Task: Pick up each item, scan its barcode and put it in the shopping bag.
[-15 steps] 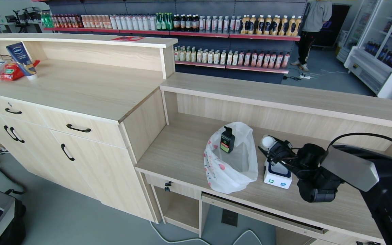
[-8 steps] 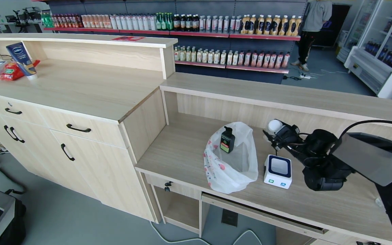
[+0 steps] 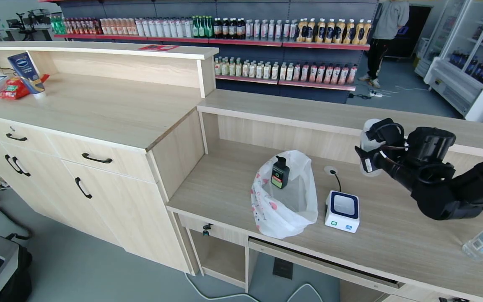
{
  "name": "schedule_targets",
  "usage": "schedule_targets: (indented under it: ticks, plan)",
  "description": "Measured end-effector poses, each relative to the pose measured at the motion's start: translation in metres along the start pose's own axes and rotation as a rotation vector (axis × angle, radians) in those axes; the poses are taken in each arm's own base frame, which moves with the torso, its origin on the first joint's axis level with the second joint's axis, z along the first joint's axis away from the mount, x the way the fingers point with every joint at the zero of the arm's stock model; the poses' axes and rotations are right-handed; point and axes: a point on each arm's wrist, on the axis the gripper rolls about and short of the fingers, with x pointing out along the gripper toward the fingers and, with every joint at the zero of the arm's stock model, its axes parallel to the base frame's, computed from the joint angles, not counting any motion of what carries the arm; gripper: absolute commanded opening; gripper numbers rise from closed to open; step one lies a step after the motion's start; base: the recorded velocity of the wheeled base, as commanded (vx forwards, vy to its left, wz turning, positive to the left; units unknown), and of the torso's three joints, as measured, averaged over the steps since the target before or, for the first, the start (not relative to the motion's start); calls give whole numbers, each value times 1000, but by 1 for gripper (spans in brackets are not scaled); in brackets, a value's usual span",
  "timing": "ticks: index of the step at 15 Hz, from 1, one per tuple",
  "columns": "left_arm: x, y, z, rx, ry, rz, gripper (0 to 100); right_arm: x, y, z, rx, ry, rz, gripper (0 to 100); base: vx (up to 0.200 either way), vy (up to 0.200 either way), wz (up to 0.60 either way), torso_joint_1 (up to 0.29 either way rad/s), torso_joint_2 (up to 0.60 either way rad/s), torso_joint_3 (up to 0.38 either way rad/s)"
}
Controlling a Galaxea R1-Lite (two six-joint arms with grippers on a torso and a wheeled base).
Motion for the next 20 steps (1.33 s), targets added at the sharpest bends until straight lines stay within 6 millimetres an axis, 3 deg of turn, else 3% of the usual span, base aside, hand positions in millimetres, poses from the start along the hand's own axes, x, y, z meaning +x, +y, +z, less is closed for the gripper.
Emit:
schedule_targets:
  ticks: [3,6,10,13,16,20]
  plan:
    - [0,0,0,0,0,0,100,-31,-8,15,41,88,10,0,0,0,200,-1,1,-1]
    - [0,0,0,0,0,0,100,-46,-6,29,85,62,23,0,0,0,400,-2,3,3]
    - [0,0,0,0,1,0,100,-57,26,21,153,155,147,0,0,0,0,0,0,0]
    - [0,0,0,0,0,0,100,-55,52,5,186,213,204,0,0,0,0,0,0,0]
    - [0,0,0,0,1,-1,100,-45,66,-7,193,201,214,0,0,0,0,0,0,0]
    - [0,0,0,0,1,0,100,-17,87,-31,208,119,192,0,0,0,0,0,0,0]
